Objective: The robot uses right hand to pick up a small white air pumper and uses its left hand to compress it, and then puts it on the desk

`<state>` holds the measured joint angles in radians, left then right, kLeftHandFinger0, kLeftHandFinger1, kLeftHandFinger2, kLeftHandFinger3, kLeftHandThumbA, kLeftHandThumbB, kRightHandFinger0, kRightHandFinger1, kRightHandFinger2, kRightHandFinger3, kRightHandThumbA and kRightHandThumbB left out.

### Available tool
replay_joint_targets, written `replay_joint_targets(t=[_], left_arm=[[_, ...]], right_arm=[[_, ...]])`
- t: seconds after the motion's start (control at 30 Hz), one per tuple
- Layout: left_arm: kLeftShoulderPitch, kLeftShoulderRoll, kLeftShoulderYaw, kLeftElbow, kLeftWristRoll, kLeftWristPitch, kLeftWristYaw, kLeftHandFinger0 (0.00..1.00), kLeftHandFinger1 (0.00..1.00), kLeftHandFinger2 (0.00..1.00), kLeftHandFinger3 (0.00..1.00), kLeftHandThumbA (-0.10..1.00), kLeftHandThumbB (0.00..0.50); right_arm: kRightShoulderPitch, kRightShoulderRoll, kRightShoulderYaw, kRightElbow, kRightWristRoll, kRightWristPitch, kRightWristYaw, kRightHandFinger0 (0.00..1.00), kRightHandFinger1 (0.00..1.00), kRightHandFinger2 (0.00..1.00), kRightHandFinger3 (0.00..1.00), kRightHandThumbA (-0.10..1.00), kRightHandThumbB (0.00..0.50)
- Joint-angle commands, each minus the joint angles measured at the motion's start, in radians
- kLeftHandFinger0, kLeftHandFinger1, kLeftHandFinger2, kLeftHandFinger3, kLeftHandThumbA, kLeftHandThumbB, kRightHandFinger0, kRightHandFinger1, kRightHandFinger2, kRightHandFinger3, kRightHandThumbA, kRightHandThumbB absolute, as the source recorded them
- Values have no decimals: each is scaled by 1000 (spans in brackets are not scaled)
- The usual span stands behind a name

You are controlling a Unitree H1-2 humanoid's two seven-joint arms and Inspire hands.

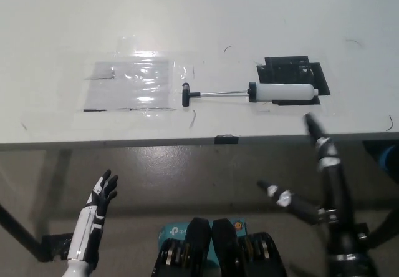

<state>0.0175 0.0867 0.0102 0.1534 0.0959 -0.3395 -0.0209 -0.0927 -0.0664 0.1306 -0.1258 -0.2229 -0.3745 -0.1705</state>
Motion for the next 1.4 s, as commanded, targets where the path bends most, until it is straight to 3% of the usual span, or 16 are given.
replay_joint_targets(t=[0.0, 0.1, 0.17, 0.3, 0.43, 0.5, 0.77, 0.83, 0.93, 1.1, 1.17, 1.37], left_arm=[[-34, -4, -8, -30, 5, -55, 10, 1000, 1000, 1000, 1000, 1000, 114], [-44, -7, -7, -32, 2, -52, 11, 1000, 1000, 1000, 1000, 1000, 124], [-48, -2, -6, -36, -2, -50, 7, 1000, 1000, 1000, 1000, 1000, 117], [-45, -4, -8, -42, 2, -45, 7, 1000, 1000, 1000, 1000, 1000, 124], [-44, 5, -7, -49, 0, -45, 3, 1000, 1000, 1000, 1000, 1000, 121], [-42, 7, -7, -52, 3, -41, 2, 1000, 1000, 1000, 1000, 1000, 128], [-46, -8, -15, -44, 18, -43, 13, 1000, 1000, 1000, 1000, 1000, 123], [-28, -5, -18, -48, 12, -41, 5, 1000, 1000, 1000, 1000, 1000, 122], [-32, -2, -16, -44, 3, -43, 3, 1000, 1000, 1000, 1000, 1000, 123], [-43, 6, -14, -44, 0, -39, -2, 1000, 1000, 1000, 1000, 1000, 128], [-43, 8, -14, -42, -4, -43, -3, 1000, 1000, 1000, 1000, 1000, 125], [-43, 16, -7, -52, -15, -35, -5, 1000, 1000, 1000, 1000, 1000, 124]], right_arm=[[-84, -80, -44, -235, -42, 128, 96, 1000, 1000, 1000, 1000, 916, 260], [-208, -181, -56, -304, -74, 341, 211, 1000, 1000, 1000, 1000, 821, 262], [-314, -233, -49, -243, -41, 405, 258, 1000, 1000, 1000, 1000, 798, 268], [-487, -337, -1, -117, -28, 555, 392, 1000, 1000, 1000, 1000, 854, 306], [-649, -381, 53, 57, 8, 620, 493, 1000, 1000, 1000, 1000, 751, 321], [-726, -379, 76, 176, 6, 625, 521, 1000, 1000, 1000, 1000, 687, 343], [-966, -373, 196, 606, -72, 599, 603, 1000, 1000, 1000, 1000, 762, 371], [-1000, -350, 216, 709, -73, 591, 605, 1000, 1000, 1000, 1000, 705, 371], [-1054, -327, 276, 827, -117, 588, 608, 1000, 1000, 1000, 1000, 774, 366], [-1129, -285, 316, 1018, -114, 551, 624, 1000, 1000, 1000, 1000, 835, 400], [-1145, -272, 318, 1070, -105, 528, 634, 1000, 1000, 1000, 1000, 827, 387], [-1157, -242, 333, 1147, -115, 511, 646, 1000, 1000, 1000, 1000, 878, 413]])
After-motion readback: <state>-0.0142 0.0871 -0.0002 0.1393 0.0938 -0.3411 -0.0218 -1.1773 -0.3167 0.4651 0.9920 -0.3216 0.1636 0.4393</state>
